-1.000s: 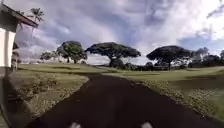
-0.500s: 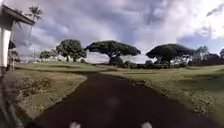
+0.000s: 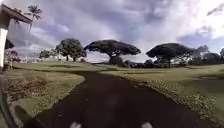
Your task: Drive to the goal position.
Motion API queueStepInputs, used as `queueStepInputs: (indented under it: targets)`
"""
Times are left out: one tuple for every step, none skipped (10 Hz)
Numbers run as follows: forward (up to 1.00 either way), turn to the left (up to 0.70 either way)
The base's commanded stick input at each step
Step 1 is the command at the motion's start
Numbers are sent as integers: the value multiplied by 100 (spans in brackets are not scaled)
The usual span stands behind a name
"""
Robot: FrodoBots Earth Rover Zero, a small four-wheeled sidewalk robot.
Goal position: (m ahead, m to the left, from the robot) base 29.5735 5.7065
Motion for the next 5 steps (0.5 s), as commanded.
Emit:
queueStepInputs:
  targets:
    - [50,0]
    - [50,0]
    - [50,0]
    - [50,12]
    - [50,27]
